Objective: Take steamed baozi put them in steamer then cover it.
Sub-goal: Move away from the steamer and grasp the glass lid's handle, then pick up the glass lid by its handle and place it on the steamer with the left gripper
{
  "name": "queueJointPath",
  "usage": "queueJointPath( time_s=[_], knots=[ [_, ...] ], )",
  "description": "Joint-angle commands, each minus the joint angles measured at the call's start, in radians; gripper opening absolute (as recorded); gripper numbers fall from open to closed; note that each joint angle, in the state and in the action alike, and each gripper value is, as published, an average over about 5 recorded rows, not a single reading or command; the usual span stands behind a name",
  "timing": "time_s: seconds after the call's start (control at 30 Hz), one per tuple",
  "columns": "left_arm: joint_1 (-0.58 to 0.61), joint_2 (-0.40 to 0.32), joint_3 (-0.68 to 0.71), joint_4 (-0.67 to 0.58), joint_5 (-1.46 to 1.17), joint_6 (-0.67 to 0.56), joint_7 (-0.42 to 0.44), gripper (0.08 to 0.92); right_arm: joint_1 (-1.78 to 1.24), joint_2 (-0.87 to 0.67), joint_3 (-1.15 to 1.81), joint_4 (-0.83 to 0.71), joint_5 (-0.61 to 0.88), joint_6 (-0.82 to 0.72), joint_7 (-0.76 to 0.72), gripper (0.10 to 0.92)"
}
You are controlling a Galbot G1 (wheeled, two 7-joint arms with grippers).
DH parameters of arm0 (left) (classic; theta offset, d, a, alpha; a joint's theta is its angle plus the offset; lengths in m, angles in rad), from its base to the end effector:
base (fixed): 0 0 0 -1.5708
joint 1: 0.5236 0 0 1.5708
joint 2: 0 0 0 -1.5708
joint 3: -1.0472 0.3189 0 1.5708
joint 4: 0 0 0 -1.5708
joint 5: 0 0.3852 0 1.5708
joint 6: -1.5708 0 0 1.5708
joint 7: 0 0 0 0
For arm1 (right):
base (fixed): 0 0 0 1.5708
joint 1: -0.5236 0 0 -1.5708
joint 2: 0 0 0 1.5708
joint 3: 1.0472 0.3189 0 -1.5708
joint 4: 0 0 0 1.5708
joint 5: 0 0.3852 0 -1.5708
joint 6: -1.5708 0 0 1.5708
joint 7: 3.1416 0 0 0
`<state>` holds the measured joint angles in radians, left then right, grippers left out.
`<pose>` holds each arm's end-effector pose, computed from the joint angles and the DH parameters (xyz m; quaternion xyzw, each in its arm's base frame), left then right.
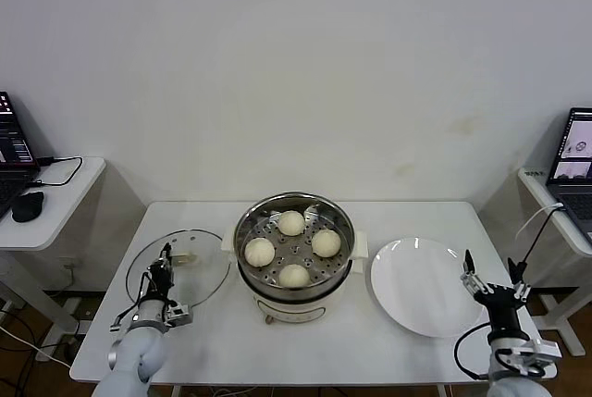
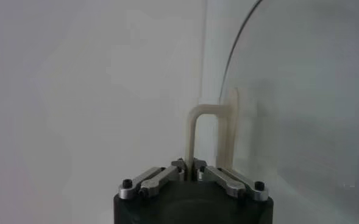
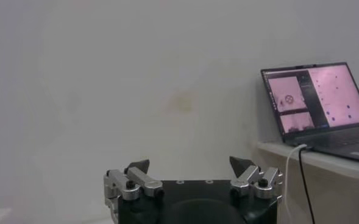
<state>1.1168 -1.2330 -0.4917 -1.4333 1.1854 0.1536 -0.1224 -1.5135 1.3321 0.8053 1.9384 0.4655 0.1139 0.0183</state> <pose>0.3558 0.1117 -0.3804 0.0297 -0.7100 -0.6974 0.0936 0.2402 -0.1398 -0.2908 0.0976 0.9923 0.0623 0.0435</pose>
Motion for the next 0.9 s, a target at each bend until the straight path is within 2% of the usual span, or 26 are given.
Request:
queueJointPath(
  time_s=[0.03,0.3,0.53,0.73,0.9],
  knots=[
    [0.132,0.013,-0.046,-0.342,0.063,0.176,0.111,0.14,0.006,-0.007,0.006,0.016,0.021,-0.004,0.002,0.823],
    [0.159,0.07,-0.106,-0.366,0.114,0.182,0.093,0.14,0.002,-0.011,0.009,0.065,0.041,-0.026,0.003,0.823],
    [0.144,0.109,-0.133,-0.427,0.146,0.28,0.135,0.14,0.002,0.006,0.006,0.058,0.032,-0.024,0.009,0.823],
    [0.119,0.076,-0.095,-0.561,0.203,0.395,0.201,0.14,0.012,0.041,0.004,0.058,-0.005,-0.036,0.017,0.823],
    [0.127,0.026,-0.014,-0.71,0.256,0.42,0.273,0.14,0.013,0.049,0.011,0.056,-0.026,-0.04,0.017,0.823]
  ],
)
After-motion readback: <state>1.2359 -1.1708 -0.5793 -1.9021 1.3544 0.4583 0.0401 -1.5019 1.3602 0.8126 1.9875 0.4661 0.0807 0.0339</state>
